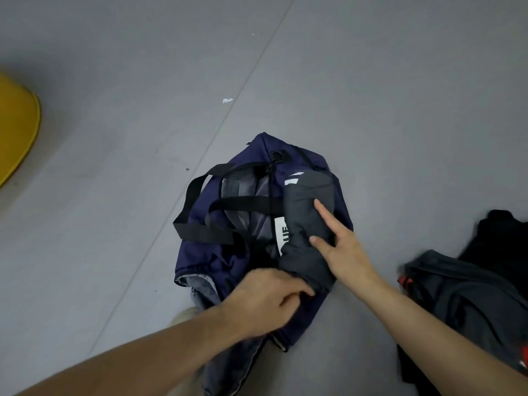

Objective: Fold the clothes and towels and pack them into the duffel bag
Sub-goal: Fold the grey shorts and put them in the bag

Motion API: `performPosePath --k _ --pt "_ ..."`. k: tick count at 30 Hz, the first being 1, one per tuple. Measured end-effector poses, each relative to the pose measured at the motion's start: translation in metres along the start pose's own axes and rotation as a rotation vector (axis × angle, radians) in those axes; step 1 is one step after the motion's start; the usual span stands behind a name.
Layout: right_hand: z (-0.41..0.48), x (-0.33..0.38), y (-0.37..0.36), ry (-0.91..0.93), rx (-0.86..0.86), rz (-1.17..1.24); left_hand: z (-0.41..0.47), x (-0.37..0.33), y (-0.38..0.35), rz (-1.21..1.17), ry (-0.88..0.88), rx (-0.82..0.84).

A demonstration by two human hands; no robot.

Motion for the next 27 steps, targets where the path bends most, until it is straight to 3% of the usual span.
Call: performPosePath --k 2,4,6,9,11,14,20,24,27 --pt "-0.001 -0.012 0.000 -0.039 0.002 -0.043 -0.002 0.029 0.043 0.055 0.058 -0.262" --pt "-0.001 -0.013 0.001 -0.057 0.008 -0.050 -0.001 0.075 0.089 0.129 0.290 -0.534" --pt "-0.002 -0.010 0.003 -0.049 0.003 -0.029 -0.001 0.119 0.121 0.132 0.545 -0.664" --pt "-0.007 -0.008 0.007 -0.047 -0.019 0.023 0.001 0.154 0.126 -0.100 0.712 -0.624" --pt "-0.012 -0.006 0.008 -0.044 -0.023 0.050 0.007 0.153 0.116 -0.269 0.734 -0.548" --pt "-0.016 0.004 0.015 -0.032 -0.032 0.076 0.013 0.137 0.111 -0.337 0.709 -0.517" --pt "-0.024 0.037 0.066 0.009 -0.115 0.148 0.031 0.071 0.124 -0.409 0.500 -0.580" --pt "-0.037 0.060 0.113 0.053 -0.186 0.131 0.058 0.011 0.105 -0.613 0.374 -0.481" --pt "-0.050 0.076 0.146 0.087 -0.227 0.131 0.083 -0.031 0.069 -0.743 0.313 -0.319"
Point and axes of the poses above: each hand's wrist, its own z-axis towards the middle knuckle, its own y-axis out of the back of the hand, x = y × z, the point moved 10 cm from there along z, towards the middle knuckle, and after that the axes turned 10 degrees about y, right-handed, at the moved point
